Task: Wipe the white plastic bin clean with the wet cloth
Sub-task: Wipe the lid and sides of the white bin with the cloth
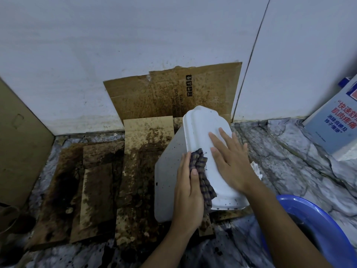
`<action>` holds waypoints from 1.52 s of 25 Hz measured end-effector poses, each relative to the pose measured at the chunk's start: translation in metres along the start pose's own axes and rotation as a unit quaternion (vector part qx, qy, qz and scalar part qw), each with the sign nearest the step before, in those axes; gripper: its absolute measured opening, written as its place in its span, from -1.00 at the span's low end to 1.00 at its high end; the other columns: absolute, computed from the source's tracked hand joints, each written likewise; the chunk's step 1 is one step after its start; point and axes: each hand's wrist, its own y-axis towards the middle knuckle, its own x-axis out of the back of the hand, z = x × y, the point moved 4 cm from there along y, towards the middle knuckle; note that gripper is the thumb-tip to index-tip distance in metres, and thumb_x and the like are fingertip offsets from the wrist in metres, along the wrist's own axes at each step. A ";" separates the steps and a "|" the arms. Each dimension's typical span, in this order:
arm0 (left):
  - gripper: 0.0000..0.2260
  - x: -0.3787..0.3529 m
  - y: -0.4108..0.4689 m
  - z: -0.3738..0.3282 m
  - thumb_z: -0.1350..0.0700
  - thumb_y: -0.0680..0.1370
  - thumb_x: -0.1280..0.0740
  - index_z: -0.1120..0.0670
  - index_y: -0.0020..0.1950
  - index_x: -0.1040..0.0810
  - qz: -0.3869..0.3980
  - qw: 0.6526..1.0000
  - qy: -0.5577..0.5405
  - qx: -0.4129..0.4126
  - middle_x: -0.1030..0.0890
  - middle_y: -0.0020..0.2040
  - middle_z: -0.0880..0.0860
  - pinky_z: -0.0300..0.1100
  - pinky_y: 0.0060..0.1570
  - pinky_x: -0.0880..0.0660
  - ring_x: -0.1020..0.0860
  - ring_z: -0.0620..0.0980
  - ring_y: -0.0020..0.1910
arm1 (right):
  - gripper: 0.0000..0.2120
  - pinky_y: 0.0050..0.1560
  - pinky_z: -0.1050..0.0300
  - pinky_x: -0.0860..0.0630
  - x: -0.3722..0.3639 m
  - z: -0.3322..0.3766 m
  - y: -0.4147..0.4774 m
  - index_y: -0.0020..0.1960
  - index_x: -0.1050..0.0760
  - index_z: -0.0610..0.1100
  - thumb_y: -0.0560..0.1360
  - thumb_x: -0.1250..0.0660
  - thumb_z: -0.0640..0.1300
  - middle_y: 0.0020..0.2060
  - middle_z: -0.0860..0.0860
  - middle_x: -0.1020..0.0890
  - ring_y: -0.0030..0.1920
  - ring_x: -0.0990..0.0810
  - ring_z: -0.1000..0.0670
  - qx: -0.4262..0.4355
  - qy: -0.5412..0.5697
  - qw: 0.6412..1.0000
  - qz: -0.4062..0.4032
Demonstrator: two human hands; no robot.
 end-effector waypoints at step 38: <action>-0.61 0.057 0.029 0.233 -0.15 0.70 0.11 -0.24 0.54 0.07 -0.026 0.982 0.083 0.168 0.10 0.63 -0.14 0.02 0.54 0.39 0.20 -0.22 0.57 | -0.44 0.61 0.00 0.13 0.001 0.010 -0.005 0.63 0.04 0.15 0.71 -0.10 0.05 0.60 0.29 0.02 0.58 0.11 0.27 -0.021 0.094 0.995 0.028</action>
